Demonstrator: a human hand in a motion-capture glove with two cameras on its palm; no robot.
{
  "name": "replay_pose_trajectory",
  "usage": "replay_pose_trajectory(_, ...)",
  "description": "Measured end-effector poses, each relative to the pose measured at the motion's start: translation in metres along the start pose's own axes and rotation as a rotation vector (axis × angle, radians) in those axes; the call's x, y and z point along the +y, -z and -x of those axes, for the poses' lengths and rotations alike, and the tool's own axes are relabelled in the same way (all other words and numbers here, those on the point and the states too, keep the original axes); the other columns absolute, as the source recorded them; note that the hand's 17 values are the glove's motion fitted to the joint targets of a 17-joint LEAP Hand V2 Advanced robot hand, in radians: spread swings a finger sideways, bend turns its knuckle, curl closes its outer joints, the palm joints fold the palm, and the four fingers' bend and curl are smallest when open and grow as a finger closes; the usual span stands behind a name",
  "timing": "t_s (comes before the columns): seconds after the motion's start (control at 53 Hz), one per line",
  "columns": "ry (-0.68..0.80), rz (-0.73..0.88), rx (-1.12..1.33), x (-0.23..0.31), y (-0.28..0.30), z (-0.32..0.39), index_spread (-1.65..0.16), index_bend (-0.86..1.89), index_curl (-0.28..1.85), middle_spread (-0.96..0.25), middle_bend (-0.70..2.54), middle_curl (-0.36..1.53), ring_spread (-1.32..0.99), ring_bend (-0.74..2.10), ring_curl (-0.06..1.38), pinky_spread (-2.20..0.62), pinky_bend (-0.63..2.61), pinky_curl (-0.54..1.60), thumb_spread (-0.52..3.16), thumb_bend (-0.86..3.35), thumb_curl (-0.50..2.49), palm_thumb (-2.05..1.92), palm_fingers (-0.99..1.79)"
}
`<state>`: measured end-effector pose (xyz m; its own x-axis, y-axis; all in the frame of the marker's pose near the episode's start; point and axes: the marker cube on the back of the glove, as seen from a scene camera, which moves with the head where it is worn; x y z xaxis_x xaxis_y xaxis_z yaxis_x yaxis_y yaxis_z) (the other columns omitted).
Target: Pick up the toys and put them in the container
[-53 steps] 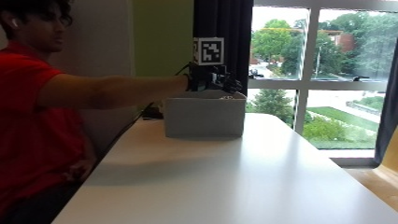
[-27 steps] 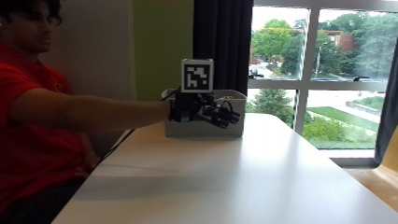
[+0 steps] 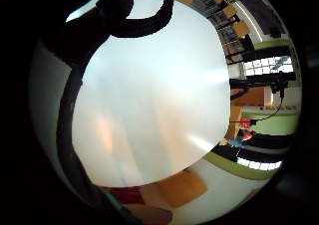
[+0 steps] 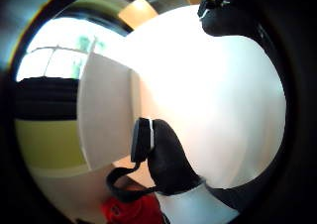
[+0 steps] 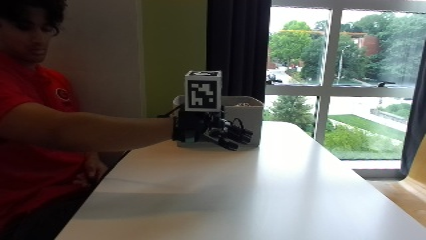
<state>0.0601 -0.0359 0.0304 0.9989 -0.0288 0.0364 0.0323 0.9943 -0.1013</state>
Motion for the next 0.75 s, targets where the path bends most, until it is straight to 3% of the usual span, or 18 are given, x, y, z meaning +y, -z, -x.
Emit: replay_pose_trajectory(0.754,-0.048,0.009,-0.104,0.009,-0.019,-0.008,-0.43,0.33,0.53,-0.15,0.17,0.33,-0.18,0.3,0.26,0.01,0.73,0.32,1.16,-0.05,0.24,-0.06,0.11)
